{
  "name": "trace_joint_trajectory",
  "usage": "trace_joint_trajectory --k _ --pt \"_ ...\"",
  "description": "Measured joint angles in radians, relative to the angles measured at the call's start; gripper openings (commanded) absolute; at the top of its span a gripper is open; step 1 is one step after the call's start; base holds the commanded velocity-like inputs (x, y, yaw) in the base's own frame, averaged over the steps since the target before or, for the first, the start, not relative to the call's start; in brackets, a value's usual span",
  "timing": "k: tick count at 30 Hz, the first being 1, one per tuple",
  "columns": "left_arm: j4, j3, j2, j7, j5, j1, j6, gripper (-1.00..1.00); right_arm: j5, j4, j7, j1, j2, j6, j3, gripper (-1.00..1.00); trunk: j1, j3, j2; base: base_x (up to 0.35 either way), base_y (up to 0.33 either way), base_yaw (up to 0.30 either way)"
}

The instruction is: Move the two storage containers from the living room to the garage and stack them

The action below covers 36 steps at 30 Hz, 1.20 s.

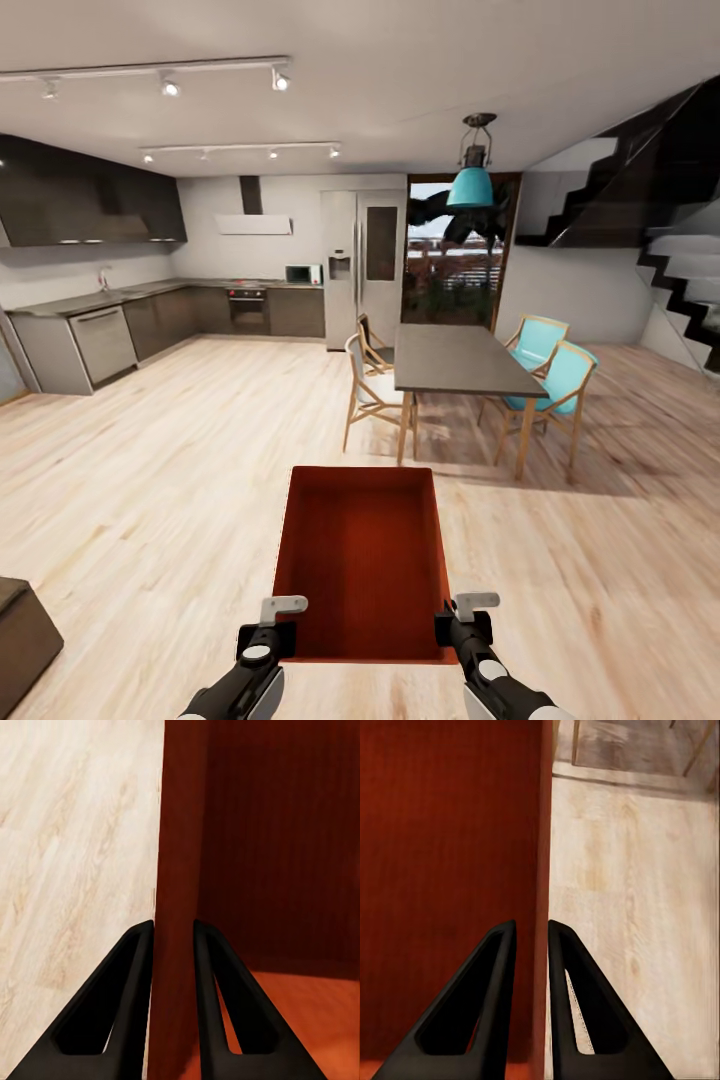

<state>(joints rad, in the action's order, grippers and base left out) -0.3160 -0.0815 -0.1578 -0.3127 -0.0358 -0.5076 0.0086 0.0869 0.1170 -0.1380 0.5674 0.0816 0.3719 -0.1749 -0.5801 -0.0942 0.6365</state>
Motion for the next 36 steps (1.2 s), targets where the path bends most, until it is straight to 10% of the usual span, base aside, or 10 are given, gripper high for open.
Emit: trace_joint_trajectory --k 36 --pt "0.0 0.0 0.0 0.0 0.0 0.0 0.0 -1.0 0.0 0.0 0.0 0.0 0.0 0.0 0.0 -1.0 0.0 0.0 0.0 0.0 0.0 -0.283"
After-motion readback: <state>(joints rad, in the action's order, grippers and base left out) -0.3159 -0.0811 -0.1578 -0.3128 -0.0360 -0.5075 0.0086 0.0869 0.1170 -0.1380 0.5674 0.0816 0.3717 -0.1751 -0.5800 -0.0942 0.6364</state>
